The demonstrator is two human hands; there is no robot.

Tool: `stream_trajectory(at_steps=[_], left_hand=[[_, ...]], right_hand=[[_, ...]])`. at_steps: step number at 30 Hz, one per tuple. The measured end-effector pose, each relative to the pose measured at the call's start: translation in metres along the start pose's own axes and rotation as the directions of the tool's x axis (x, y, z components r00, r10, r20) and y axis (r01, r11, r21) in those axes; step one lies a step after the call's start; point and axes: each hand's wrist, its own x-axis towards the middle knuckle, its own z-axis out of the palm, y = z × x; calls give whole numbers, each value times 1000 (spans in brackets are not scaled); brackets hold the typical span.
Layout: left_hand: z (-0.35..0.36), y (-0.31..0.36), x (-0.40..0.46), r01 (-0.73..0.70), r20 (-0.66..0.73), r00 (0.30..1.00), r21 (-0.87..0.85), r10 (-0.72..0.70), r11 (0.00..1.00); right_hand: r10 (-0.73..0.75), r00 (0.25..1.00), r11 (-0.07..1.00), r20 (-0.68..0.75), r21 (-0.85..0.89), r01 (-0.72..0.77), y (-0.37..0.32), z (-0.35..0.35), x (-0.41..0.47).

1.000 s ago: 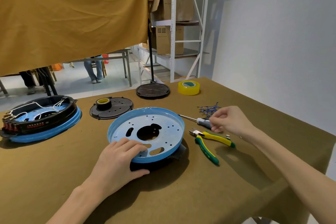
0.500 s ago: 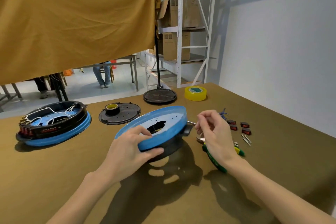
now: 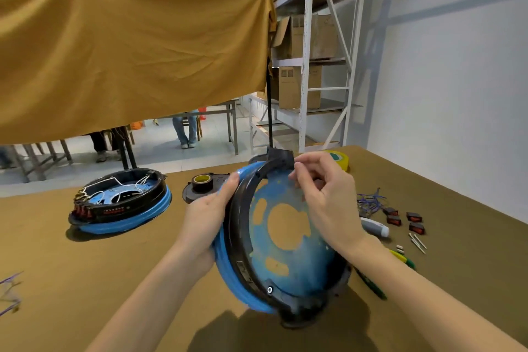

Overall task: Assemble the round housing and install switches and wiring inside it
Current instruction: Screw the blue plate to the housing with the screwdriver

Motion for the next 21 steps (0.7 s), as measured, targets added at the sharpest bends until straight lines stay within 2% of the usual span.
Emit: stream_trajectory(at_steps=[3, 8, 10, 12, 15, 18, 21], left_hand=[[-6, -22, 5, 176, 49, 984, -60, -173, 982], [-18, -62, 19, 305, 20, 952, -30, -304, 952], [-24, -75, 28, 339, -9, 941, -9, -339, 941], [-30, -85, 34, 330, -46, 944, 48, -327, 943], [-38, -94, 42, 249, -82, 968, 185, -237, 951], [-40, -93, 43, 232, 17, 970, 261, -244, 937], [-40, -91, 45, 128, 73, 983, 387, -169, 913]], right_hand=[[47, 996, 999, 70, 10, -48, 2, -1, 0], [146, 956, 988, 256, 8, -153, 16, -5, -22], [164, 942, 986, 293, -72, -149, 22, -1, -28], [194, 937, 977, 290, -143, -158, 26, 5, -30], [264, 922, 963, 283, -137, -234, 33, 16, -26], [332, 893, 943, 303, -102, -316, 40, 27, -22], [363, 872, 932, 329, -101, -349, 48, 41, -19]])
